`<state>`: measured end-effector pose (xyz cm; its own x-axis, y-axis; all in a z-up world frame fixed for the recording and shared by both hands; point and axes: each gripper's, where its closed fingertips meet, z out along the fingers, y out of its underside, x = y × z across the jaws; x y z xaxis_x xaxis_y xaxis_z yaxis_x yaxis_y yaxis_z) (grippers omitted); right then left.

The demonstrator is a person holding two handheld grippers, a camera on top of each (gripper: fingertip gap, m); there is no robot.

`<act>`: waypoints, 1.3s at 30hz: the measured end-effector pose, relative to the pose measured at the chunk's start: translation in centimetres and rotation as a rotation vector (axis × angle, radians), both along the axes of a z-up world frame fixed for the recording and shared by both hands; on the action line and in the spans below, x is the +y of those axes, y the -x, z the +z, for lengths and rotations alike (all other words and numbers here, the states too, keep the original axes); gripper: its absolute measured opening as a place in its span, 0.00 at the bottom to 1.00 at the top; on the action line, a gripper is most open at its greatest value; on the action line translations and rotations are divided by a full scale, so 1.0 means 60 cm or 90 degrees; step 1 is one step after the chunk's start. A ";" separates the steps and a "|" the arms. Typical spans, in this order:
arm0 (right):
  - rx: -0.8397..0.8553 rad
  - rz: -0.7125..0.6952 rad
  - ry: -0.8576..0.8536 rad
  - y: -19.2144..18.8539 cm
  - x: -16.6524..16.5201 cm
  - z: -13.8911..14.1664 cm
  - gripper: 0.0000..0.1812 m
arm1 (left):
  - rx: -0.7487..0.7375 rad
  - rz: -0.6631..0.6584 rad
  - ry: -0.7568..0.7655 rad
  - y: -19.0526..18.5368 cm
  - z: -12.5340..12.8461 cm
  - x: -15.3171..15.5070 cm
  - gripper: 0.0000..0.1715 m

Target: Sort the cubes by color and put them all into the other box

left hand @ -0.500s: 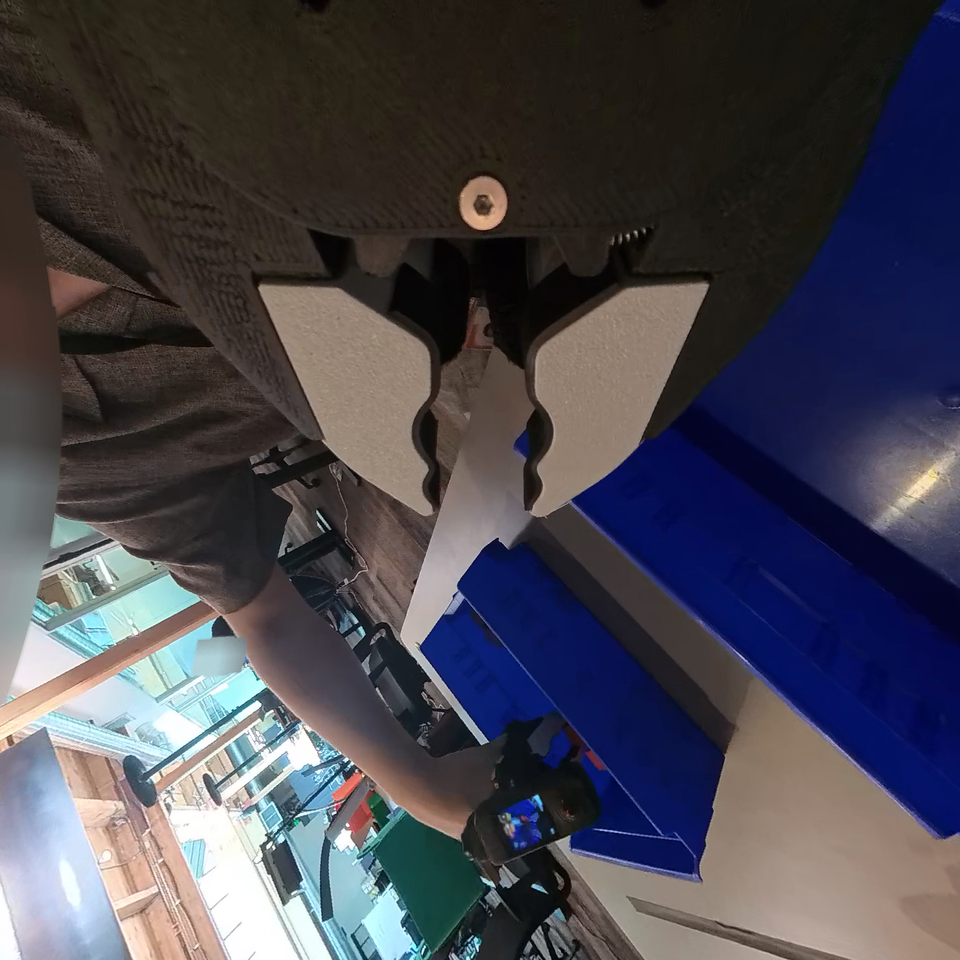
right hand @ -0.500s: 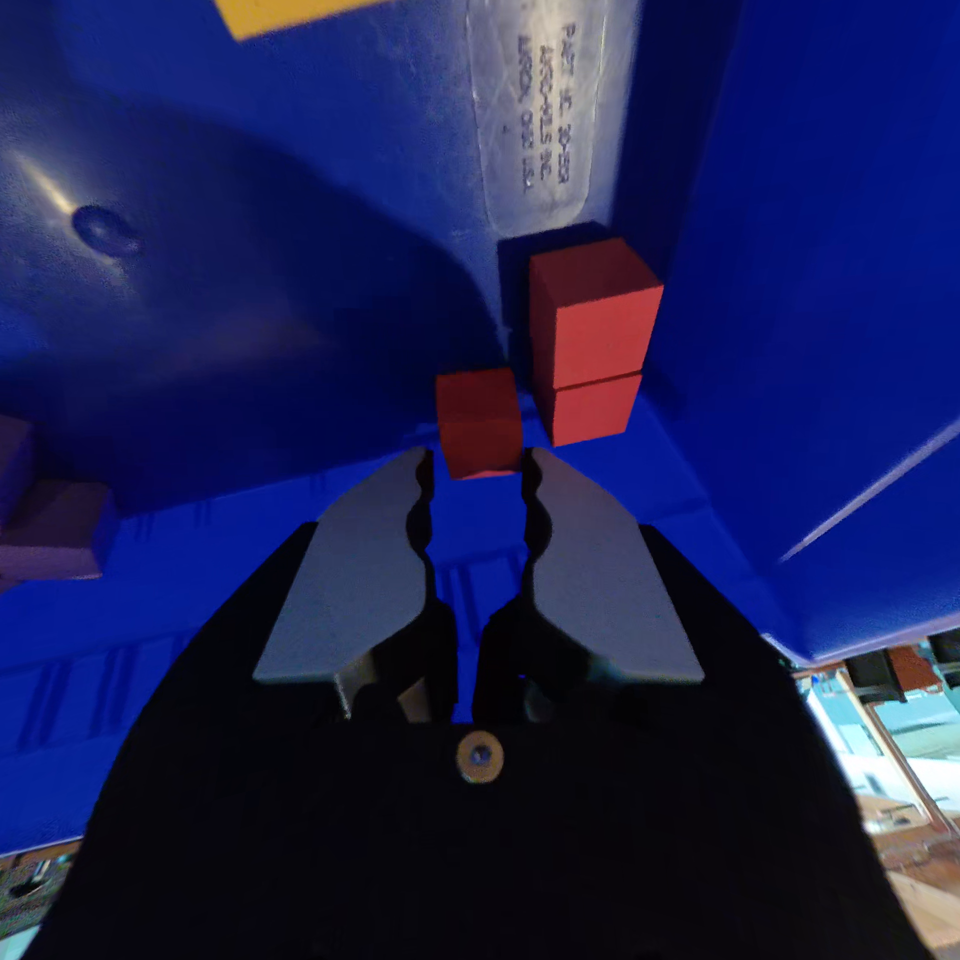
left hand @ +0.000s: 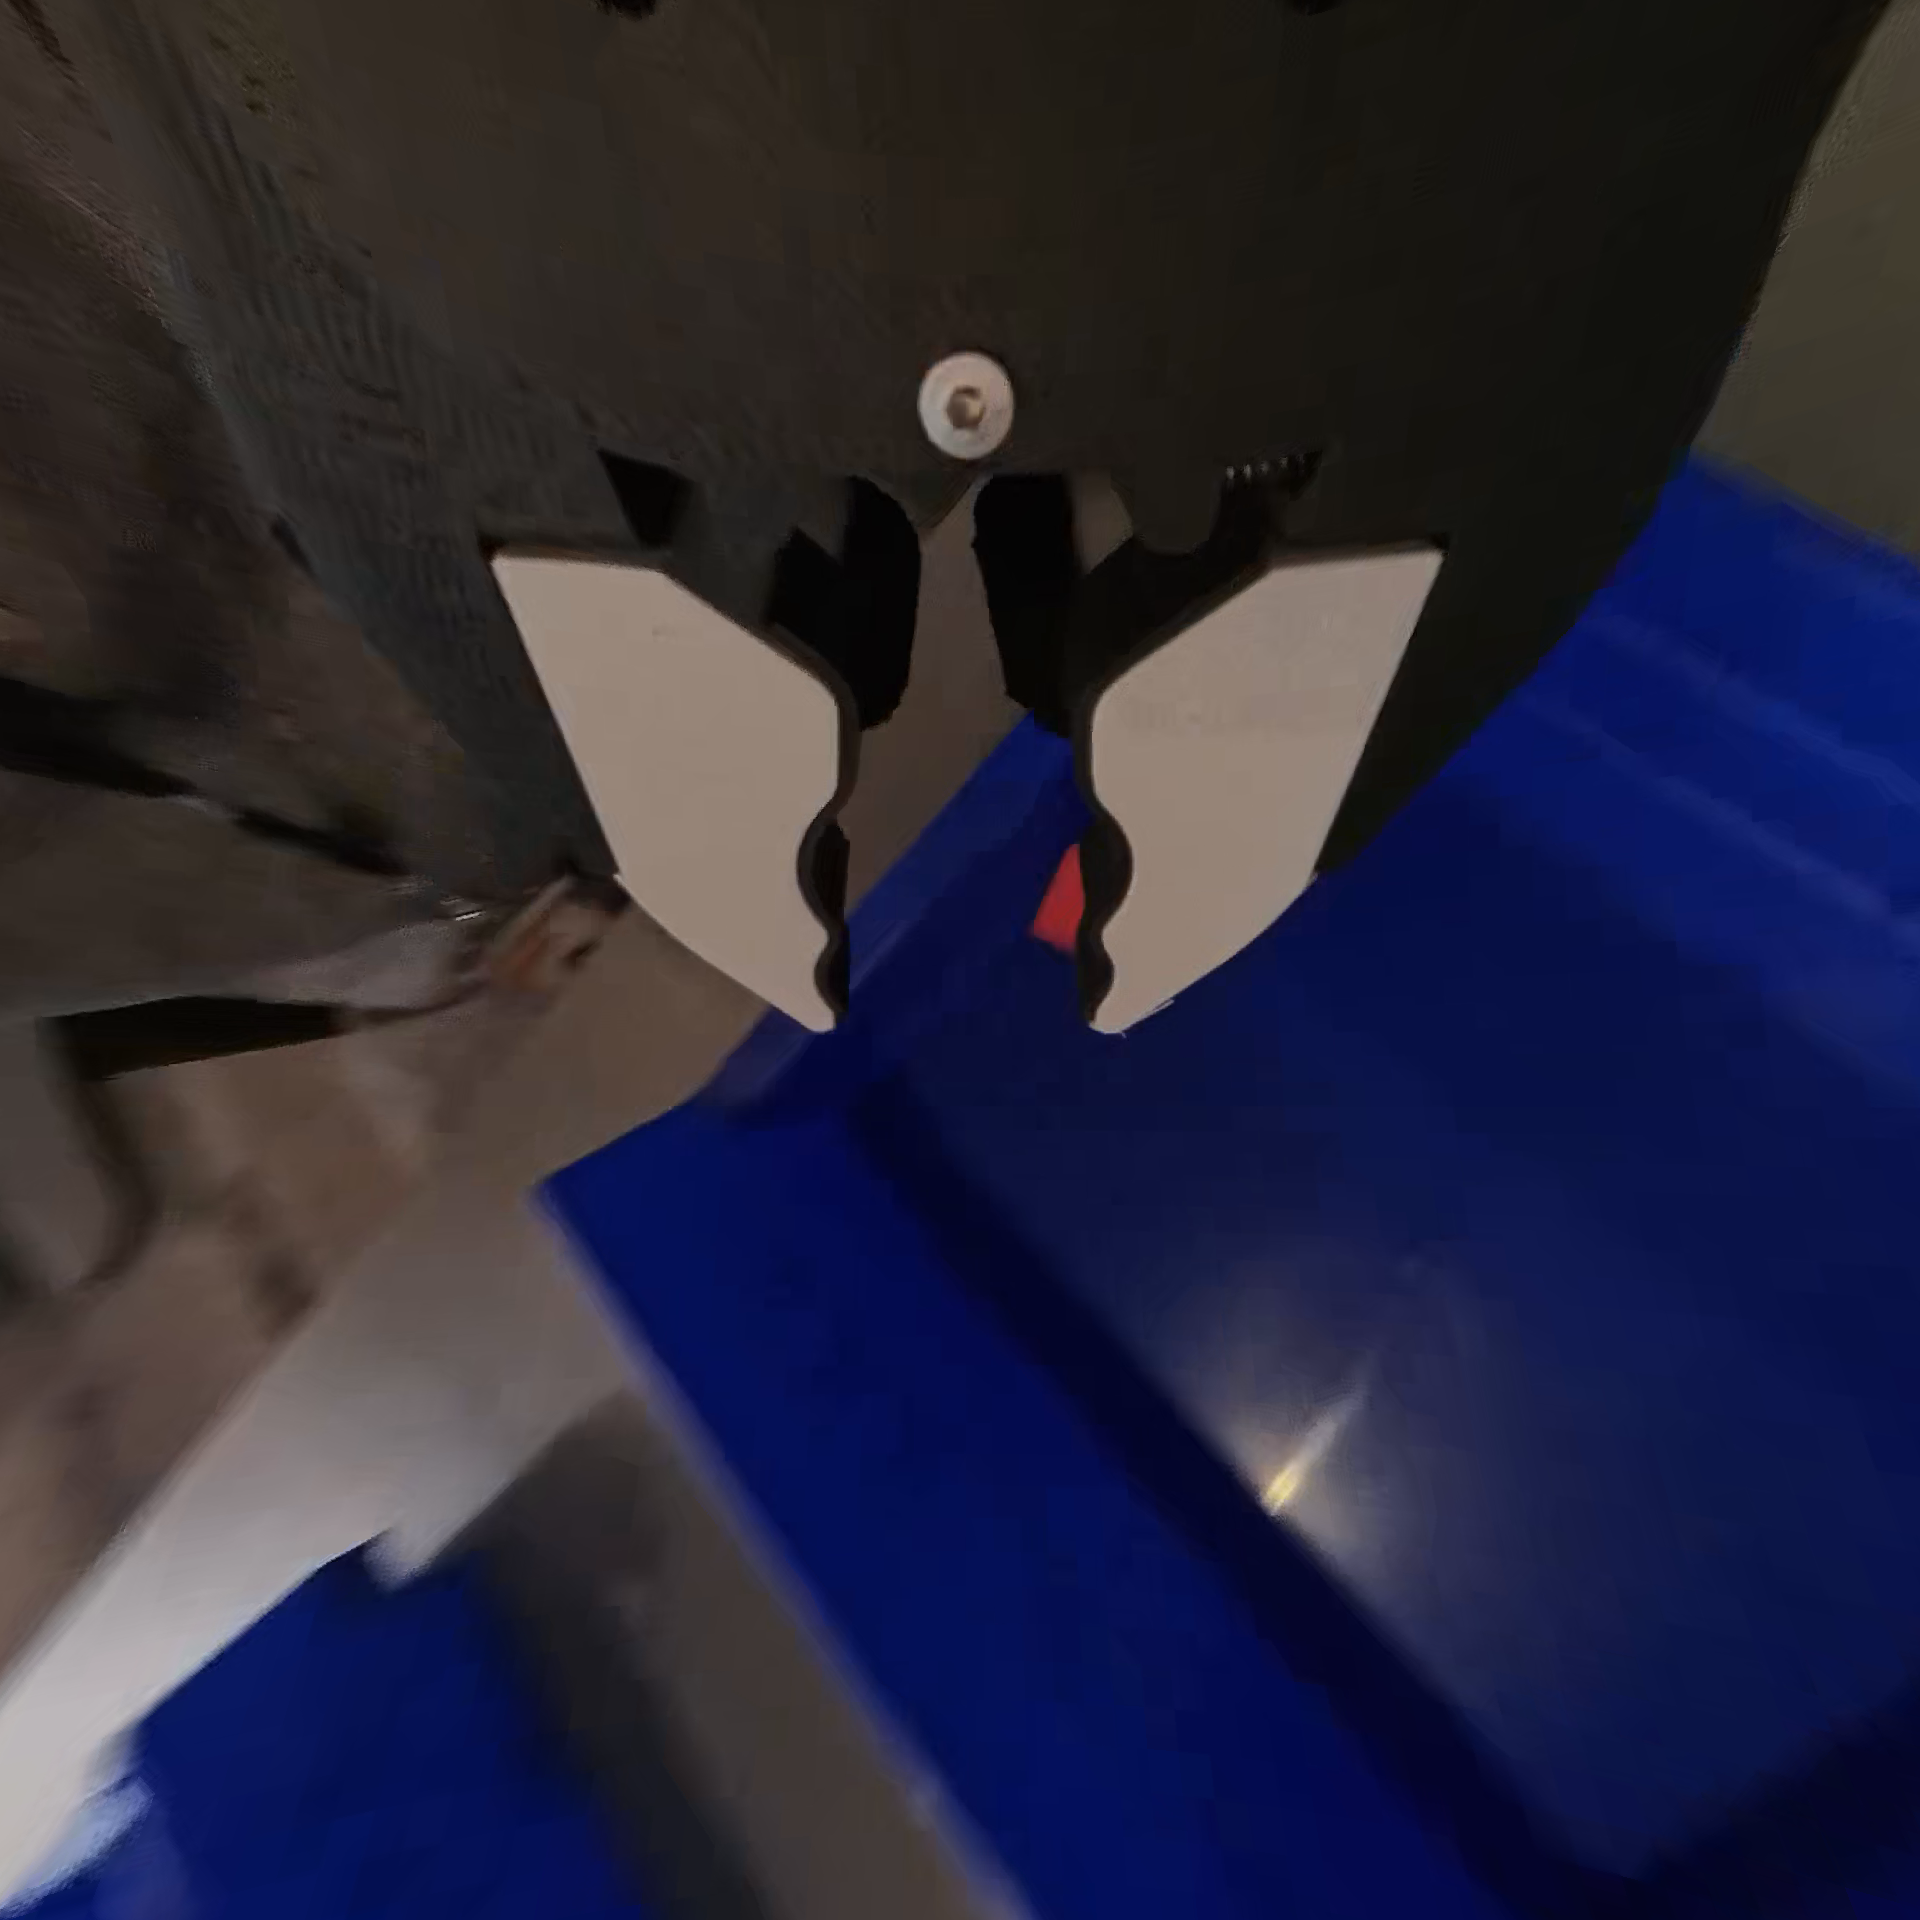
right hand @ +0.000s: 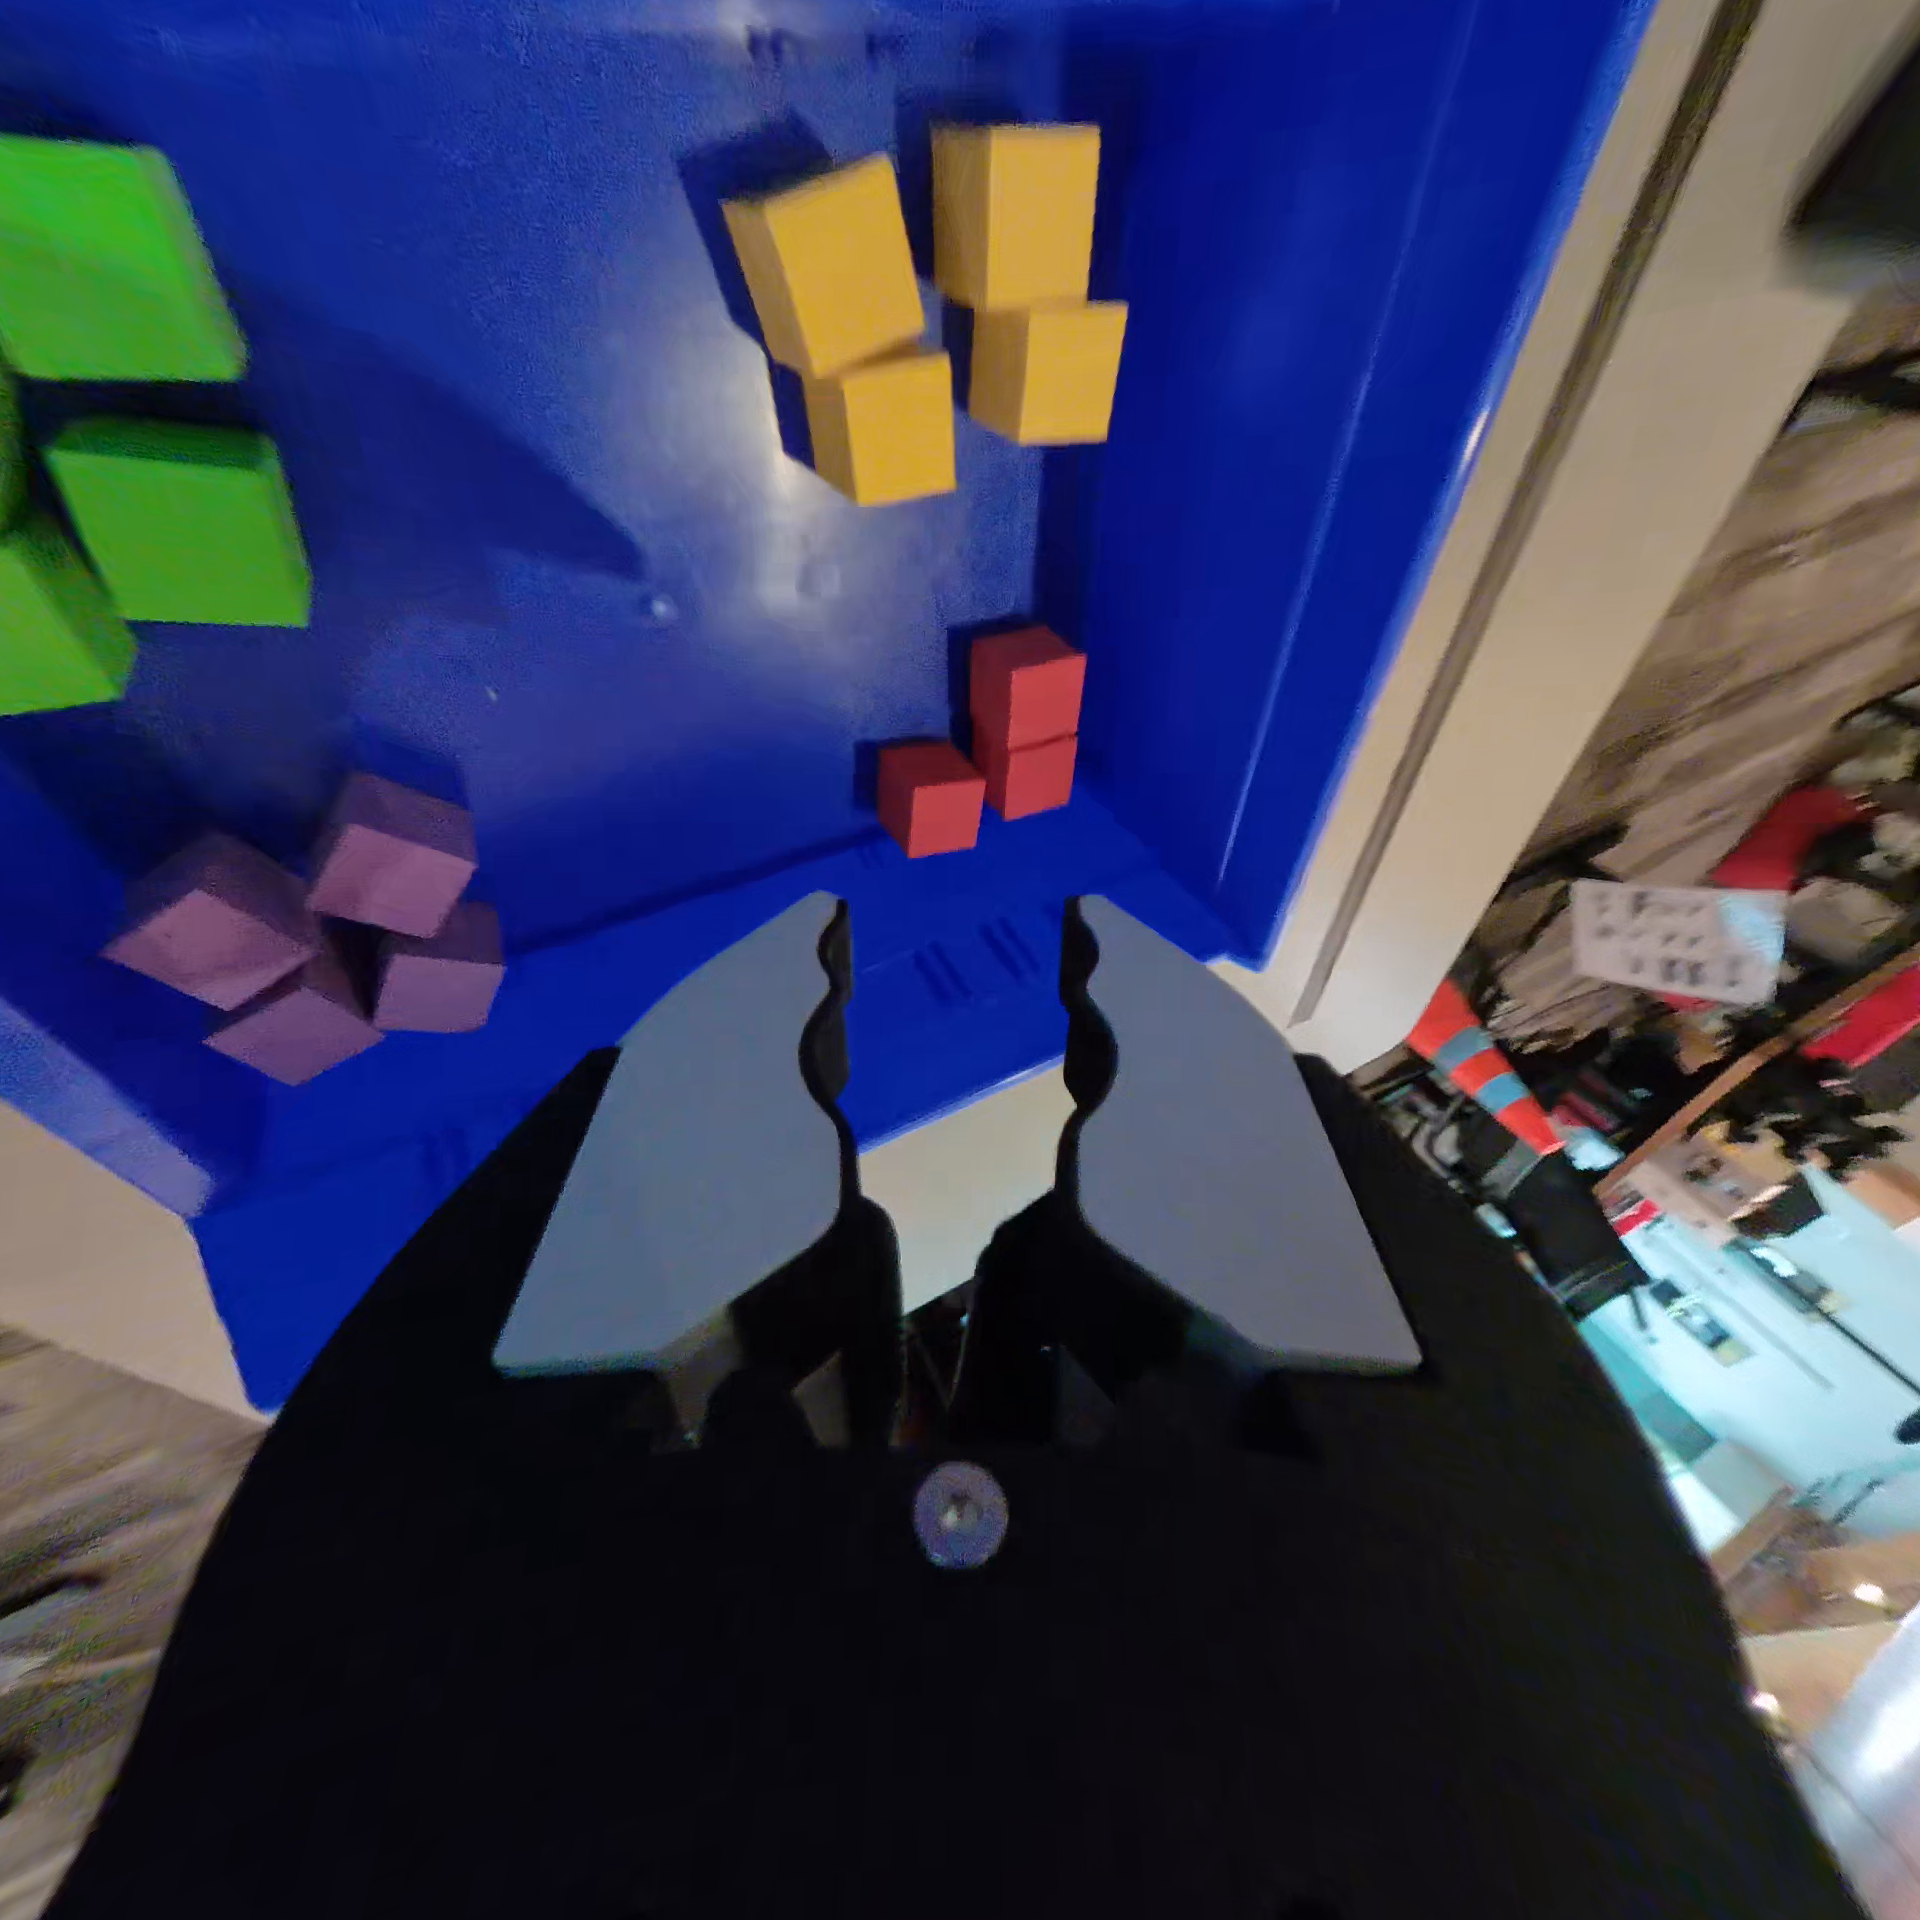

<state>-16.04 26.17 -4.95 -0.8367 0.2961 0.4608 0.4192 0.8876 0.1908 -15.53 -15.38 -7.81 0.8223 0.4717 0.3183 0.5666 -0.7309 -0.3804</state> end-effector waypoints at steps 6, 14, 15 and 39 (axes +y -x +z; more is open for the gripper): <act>0.029 0.075 -0.004 -0.022 -0.050 -0.012 0.19 | -0.033 0.190 0.203 0.018 -0.068 -0.052 0.26; 0.059 0.113 0.027 -0.021 -0.067 -0.023 0.18 | -0.082 0.350 0.164 0.011 -0.076 -0.063 0.32; 0.063 0.116 0.034 -0.020 -0.068 -0.024 0.18 | -0.086 0.361 0.154 0.009 -0.077 -0.059 0.32; 0.126 0.184 0.083 -0.030 -0.080 -0.042 0.14 | -0.136 0.415 0.058 0.006 -0.099 -0.026 0.19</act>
<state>-14.24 21.40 -7.48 -0.7930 0.1277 0.5956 0.1658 0.9861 0.0094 -15.90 -16.96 -13.78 0.2853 0.8811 0.3773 0.9568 -0.2389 -0.1656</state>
